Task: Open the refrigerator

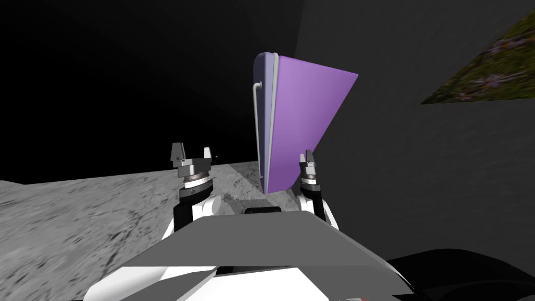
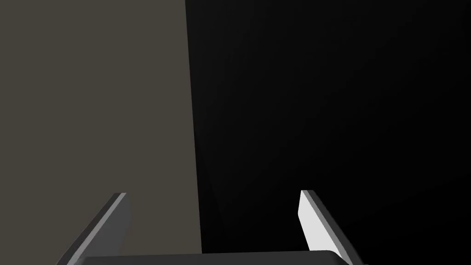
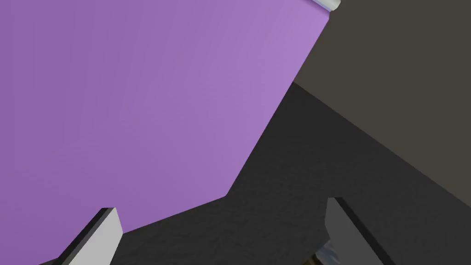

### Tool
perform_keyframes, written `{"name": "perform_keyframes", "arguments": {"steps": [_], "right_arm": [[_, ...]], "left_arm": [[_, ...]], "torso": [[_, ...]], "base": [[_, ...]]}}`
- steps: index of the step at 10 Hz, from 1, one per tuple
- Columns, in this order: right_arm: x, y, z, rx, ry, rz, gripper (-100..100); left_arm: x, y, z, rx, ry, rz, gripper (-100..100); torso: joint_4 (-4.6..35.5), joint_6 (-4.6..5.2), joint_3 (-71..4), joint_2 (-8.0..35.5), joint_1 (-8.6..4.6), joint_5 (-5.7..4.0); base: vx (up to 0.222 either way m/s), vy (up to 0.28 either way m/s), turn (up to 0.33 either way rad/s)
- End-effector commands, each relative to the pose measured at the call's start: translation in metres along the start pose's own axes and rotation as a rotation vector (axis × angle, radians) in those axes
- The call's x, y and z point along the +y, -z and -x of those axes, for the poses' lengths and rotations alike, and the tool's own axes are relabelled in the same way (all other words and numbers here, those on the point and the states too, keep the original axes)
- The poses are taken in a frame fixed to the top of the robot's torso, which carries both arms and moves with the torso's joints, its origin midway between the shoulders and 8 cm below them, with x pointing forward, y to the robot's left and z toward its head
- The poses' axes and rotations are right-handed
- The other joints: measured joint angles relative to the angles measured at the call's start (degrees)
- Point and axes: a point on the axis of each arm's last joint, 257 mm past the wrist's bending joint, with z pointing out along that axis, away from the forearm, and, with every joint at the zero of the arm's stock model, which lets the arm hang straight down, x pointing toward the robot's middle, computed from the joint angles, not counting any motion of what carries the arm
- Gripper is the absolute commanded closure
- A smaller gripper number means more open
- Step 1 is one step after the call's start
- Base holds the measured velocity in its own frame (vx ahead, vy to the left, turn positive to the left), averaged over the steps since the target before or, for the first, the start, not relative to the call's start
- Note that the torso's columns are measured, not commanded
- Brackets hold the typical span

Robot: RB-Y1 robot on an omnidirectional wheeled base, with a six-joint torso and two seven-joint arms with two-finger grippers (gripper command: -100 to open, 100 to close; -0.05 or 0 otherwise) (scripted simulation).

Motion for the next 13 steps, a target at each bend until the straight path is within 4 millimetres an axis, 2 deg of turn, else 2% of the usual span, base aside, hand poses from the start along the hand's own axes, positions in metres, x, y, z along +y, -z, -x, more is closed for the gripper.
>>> {"name": "perform_keyframes", "arguments": {"steps": [1, 9, 10, 11, 13], "right_arm": [[0.0, 0.0, 0.0, 0.0, 0.0, 0.0, 0], [0.0, 0.0, 0.0, 0.0, 0.0, 0.0, 0], [-0.005, 0.003, -0.002, 0.04, 0.035, -0.01, -100], [-0.01, 0.005, -0.004, 0.072, 0.067, -0.021, -100], [-0.025, 0.013, -0.004, 0.138, 0.152, -0.058, -100]], "left_arm": [[0.0, 0.0, 0.0, 0.0, 0.0, 0.0, 0], [0.0, 0.0, 0.0, 0.0, 0.0, 0.0, 0], [0.0, 0.0, 0.0, 0.0, 0.0, 0.0, 0], [0.0, 0.0, 0.0, 0.0, 0.0, 0.0, 0], [0.0, 0.0, 0.0, 0.0, 0.0, 0.0, 0]], "torso": [[2.3, 0.0, -4.7, 2.3, 0.0, 0.0], [35.4, 0.0, -70.7, 35.4, 0.0, 0.0], [39.6, 0.0, -79.2, 39.6, 0.0, 0.0], [41.5, 0.0, -83.1, 41.5, 0.01, 0.0], [42.2, 0.0, -84.5, 42.2, 0.04, 0.01]], "base": [[0.0, 0.0, 0.0], [0.0, 0.0, 0.0], [0.007, 0.008, 0.006], [0.004, 0.017, 0.009], [0.005, 0.029, 0.01]]}}
